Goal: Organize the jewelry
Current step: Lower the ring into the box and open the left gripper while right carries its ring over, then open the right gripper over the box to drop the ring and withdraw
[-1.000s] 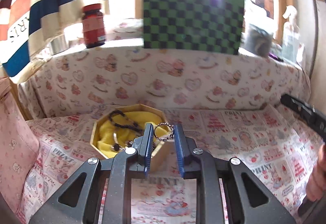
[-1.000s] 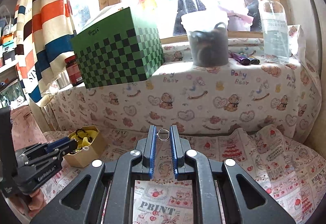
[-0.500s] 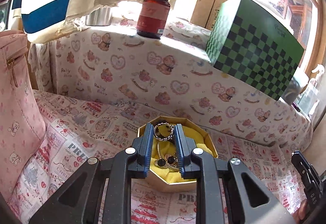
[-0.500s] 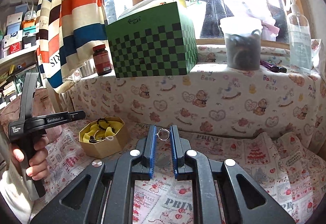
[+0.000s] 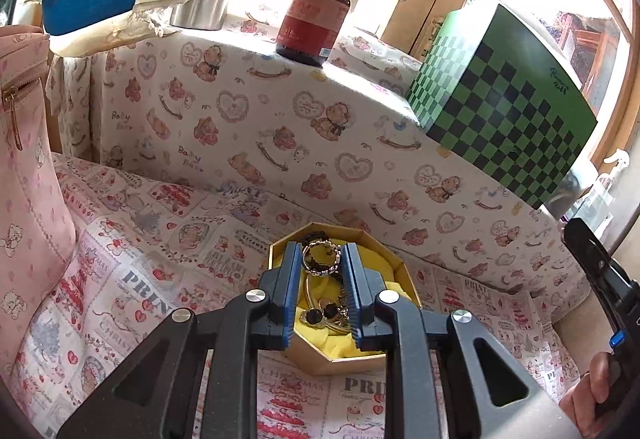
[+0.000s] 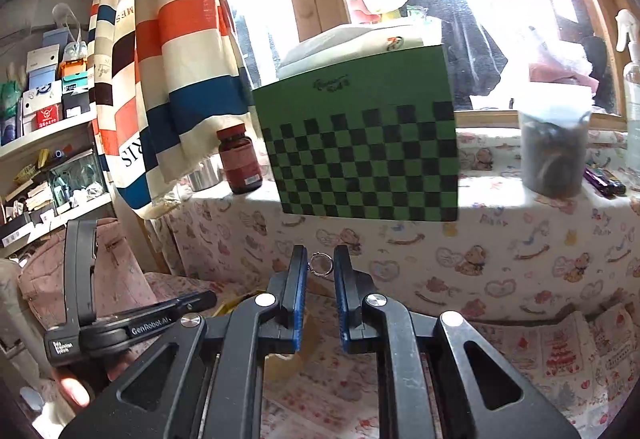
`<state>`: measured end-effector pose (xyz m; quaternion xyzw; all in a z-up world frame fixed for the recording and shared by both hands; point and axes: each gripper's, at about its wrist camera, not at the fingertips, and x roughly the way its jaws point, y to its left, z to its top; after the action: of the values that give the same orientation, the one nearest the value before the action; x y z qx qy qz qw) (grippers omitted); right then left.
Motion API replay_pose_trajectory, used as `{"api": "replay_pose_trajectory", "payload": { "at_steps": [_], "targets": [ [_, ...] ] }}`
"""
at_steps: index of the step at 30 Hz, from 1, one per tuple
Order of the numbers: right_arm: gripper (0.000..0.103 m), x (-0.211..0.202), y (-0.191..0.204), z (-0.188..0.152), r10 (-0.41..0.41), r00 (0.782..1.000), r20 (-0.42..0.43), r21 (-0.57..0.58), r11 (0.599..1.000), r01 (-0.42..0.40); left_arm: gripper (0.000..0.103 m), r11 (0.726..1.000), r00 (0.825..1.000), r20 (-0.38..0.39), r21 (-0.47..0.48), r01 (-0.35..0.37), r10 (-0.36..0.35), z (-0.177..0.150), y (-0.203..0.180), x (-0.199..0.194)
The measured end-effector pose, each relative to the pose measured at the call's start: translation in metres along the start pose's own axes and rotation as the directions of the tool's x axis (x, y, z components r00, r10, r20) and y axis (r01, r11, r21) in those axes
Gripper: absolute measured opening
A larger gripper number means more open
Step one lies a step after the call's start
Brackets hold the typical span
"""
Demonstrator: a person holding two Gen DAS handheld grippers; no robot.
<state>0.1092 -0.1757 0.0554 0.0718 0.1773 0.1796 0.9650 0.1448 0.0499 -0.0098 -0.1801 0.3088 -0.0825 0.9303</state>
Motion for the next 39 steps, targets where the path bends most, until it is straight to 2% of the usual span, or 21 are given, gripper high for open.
{"api": "replay_pose_trajectory", "payload": {
  "at_steps": [5,6,8,10,17,18,20,21,24,26,28,32,33,34,36,39],
  "targets": [
    [0.015,0.023,0.016,-0.003,0.094,0.994,-0.048,0.049,0.995,-0.091,0.021,1.0,1.0,0.026,-0.008,0.001,-0.001,0.003,0.001,-0.007],
    [0.015,0.028,0.017,-0.005,0.107,0.993,-0.058,0.06,0.993,-0.104,0.024,1.0,0.999,0.03,-0.009,-0.011,0.011,0.004,0.001,-0.009],
    [0.015,0.039,0.018,-0.007,0.128,0.989,-0.078,0.088,0.989,-0.121,0.038,1.0,0.999,0.046,-0.017,-0.011,0.011,0.006,0.002,-0.015],
    [0.015,0.05,0.018,-0.008,0.149,0.983,-0.105,0.114,0.984,-0.137,0.038,1.0,0.997,0.078,-0.024,-0.015,0.017,0.007,0.003,-0.024],
    [0.015,0.075,0.019,-0.016,0.237,0.953,-0.191,0.148,0.966,-0.211,0.055,0.999,0.986,0.162,-0.02,-0.037,0.04,0.011,0.003,-0.045],
    [0.015,0.076,0.02,-0.017,0.24,0.95,-0.201,0.148,0.966,-0.213,0.057,0.999,0.985,0.167,-0.021,-0.044,0.047,0.012,0.003,-0.046],
    [0.015,0.076,0.018,-0.019,0.221,0.954,-0.201,0.147,0.97,-0.194,0.068,0.998,0.984,0.166,-0.014,-0.064,0.065,0.012,0.002,-0.047],
    [0.015,0.075,0.016,-0.019,0.218,0.955,-0.2,0.151,0.97,-0.19,0.07,0.997,0.983,0.168,-0.012,-0.072,0.073,0.011,0.002,-0.047],
    [0.015,0.07,0.009,-0.017,0.202,0.96,-0.194,0.157,0.972,-0.173,0.071,0.996,0.979,0.183,-0.007,-0.092,0.092,0.01,0.001,-0.049],
    [0.021,0.067,0.006,-0.015,0.197,0.961,-0.195,0.148,0.974,-0.17,0.073,0.995,0.977,0.19,-0.002,-0.097,0.095,0.009,0.001,-0.05],
    [0.034,0.064,0.004,-0.013,0.204,0.96,-0.192,0.142,0.974,-0.178,0.073,0.996,0.977,0.195,-0.003,-0.089,0.088,0.009,0.001,-0.052],
    [0.034,0.054,0.003,-0.007,0.188,0.967,-0.174,0.123,0.978,-0.168,0.074,0.996,0.973,0.213,0.003,-0.089,0.086,0.009,0.0,-0.056],
    [0.038,0.051,0.001,-0.006,0.188,0.967,-0.171,0.122,0.978,-0.169,0.074,0.996,0.973,0.213,0.0,-0.087,0.085,0.009,0.001,-0.056],
    [0.049,0.047,0.0,-0.005,0.184,0.968,-0.168,0.119,0.979,-0.165,0.074,0.996,0.974,0.212,-0.003,-0.084,0.083,0.009,0.002,-0.056],
    [0.057,0.035,-0.003,-0.005,0.151,0.977,-0.15,0.091,0.986,-0.139,0.074,0.997,0.974,0.211,-0.002,-0.083,0.081,0.009,0.001,-0.056],
    [0.06,0.018,-0.006,-0.005,0.081,0.988,-0.129,0.011,0.997,-0.081,0.075,0.995,0.972,0.22,0.025,-0.095,0.087,0.007,-0.005,-0.057]
  ]
}}
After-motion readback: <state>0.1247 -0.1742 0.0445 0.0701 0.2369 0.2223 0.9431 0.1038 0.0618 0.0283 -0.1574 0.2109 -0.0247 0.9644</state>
